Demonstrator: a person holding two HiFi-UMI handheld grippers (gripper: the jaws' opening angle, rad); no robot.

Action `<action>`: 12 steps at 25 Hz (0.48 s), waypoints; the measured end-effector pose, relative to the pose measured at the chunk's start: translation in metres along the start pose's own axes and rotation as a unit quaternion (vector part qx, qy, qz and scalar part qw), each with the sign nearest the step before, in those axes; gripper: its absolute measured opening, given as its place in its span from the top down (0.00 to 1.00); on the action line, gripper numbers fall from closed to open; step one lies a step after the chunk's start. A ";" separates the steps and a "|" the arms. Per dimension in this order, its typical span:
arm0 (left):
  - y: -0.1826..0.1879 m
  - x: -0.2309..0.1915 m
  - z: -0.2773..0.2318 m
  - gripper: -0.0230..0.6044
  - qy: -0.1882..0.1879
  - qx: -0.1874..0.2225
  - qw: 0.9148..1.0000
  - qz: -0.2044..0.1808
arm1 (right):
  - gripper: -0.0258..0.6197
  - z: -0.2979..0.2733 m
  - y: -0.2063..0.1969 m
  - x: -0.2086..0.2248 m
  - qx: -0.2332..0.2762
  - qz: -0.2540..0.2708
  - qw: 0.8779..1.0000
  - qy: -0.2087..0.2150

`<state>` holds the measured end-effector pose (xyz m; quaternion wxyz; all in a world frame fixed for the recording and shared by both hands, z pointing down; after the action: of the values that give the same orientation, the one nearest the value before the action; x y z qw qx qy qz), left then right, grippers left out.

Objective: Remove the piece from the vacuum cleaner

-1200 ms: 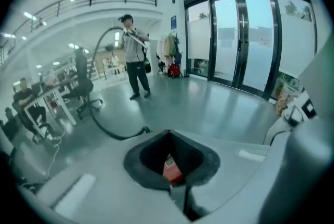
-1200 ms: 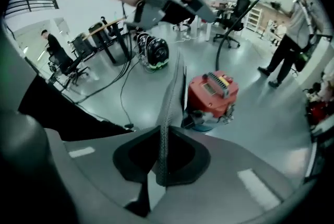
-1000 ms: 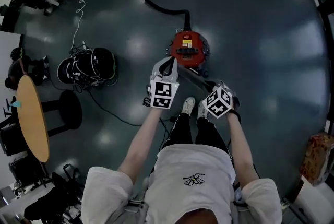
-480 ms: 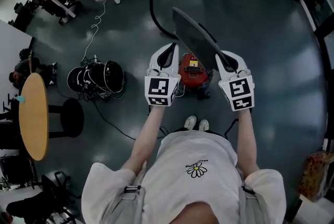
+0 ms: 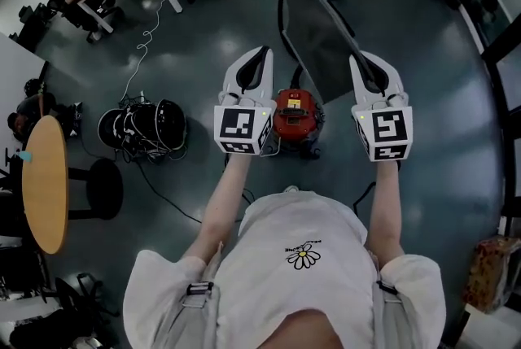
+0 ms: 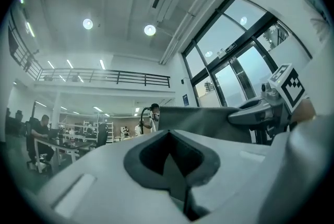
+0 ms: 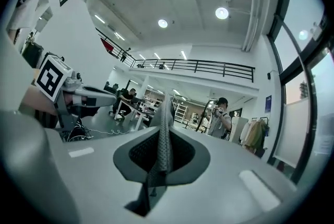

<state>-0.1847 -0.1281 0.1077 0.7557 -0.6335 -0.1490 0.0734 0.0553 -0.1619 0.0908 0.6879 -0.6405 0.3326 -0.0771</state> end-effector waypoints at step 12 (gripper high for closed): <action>-0.002 0.000 -0.009 0.96 -0.015 -0.004 1.000 -0.003 | 0.90 0.000 0.001 -0.005 -0.005 0.022 1.000 0.001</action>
<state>-0.1822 -0.1375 0.1080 0.7513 -0.6346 -0.1627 0.0800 0.0507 -0.1593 0.0918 0.6862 -0.6364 0.3471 -0.0609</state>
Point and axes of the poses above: the fingertips, and each gripper's own axes: z backward along the fingers, x to its right, y out of its top, the point moved 9 cm from there along z, backward along the fingers, and after that the axes turned 2 degrees about -y, right-handed, at the moved point
